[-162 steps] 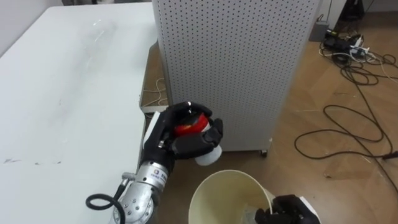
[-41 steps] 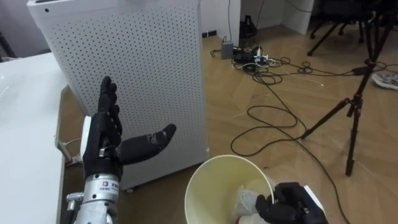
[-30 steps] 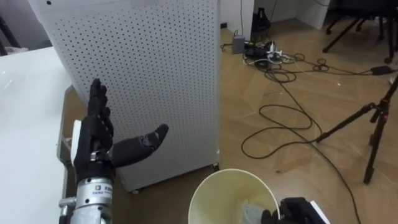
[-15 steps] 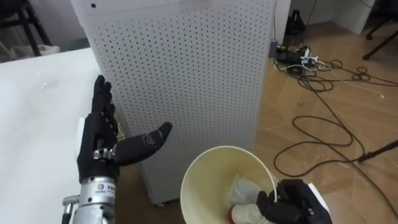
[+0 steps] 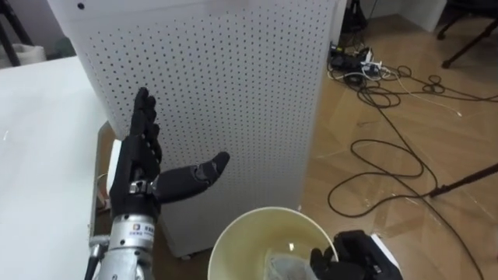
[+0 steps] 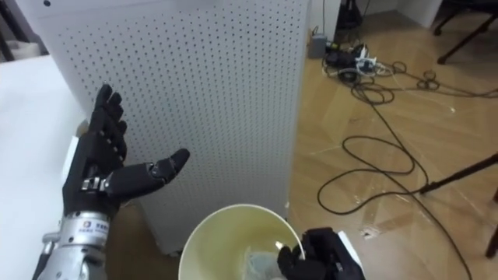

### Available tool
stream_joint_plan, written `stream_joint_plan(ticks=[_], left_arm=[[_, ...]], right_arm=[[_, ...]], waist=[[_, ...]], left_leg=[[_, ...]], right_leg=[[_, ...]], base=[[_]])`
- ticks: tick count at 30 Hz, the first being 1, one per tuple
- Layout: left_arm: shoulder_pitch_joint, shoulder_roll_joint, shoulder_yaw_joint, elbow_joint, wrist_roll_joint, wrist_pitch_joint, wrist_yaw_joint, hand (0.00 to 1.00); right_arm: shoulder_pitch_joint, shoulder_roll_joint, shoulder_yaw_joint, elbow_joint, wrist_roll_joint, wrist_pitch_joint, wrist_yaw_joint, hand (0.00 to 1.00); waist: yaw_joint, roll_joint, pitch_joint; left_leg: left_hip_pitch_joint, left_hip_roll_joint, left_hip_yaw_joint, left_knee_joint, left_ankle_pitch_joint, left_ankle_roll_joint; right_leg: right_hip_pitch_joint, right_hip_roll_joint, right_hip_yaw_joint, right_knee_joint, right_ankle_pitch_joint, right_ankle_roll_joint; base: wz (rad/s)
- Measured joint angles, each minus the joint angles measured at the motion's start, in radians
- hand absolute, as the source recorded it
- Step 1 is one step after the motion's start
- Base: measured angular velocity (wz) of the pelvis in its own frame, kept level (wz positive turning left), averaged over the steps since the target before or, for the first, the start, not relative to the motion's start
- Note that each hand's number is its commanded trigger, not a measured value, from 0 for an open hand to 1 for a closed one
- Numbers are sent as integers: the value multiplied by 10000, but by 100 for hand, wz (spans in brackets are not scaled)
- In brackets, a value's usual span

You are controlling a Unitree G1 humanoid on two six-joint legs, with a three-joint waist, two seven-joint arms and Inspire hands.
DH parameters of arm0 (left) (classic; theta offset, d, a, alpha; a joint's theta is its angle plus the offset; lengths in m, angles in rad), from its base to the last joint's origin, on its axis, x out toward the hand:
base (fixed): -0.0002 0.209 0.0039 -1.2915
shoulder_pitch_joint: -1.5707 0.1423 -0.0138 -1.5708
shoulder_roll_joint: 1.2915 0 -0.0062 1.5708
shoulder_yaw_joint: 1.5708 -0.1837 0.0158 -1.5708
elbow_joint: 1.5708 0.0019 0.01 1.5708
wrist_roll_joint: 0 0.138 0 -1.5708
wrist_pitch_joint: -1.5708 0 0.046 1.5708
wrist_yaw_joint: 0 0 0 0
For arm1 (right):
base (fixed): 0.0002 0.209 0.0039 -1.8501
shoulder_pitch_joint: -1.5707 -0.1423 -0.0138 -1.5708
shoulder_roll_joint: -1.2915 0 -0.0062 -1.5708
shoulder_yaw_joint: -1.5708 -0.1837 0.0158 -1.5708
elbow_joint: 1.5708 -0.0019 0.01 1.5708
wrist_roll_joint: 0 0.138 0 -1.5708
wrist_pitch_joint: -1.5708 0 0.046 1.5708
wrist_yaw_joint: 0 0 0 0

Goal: Pick garbage

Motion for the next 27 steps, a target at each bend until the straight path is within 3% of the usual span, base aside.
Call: stream_joint_plan(ticks=[8, 19, 22, 27], left_arm=[[161, 34, 82, -161, 199, -1, 3, 0], [330, 34, 144, -524, 1275, 0, 10, 0], [334, 37, 190, -707, 1288, 0, 17, 0], [311, 62, 417, -1247, 2264, -5, 83, 0]], right_arm=[[-6, 9, -3, -288, -211, -1, 149, 100], [63, 119, -208, -337, -565, -2, 160, 100], [79, 117, -203, -380, -563, -2, 209, 100], [78, 78, -411, -730, -565, -17, 207, 100]], waist=[[349, -8, -60], [223, -17, -78], [259, -20, -89], [109, -16, -109]], left_leg=[[630, -32, -108, -512, 118, -191], [1313, -44, -848, -1089, 253, -419], [1638, -49, -1016, -1342, 284, -472], [1825, -34, -1189, -1662, 362, -602]], right_leg=[[529, 196, 193, -708, 54, -20], [1431, 550, 363, -1692, 284, -114], [1618, 652, 612, -1816, 324, -148], [1654, 785, 872, -2004, 395, -214]], base=[[-7], [-7], [-27], [-13]])
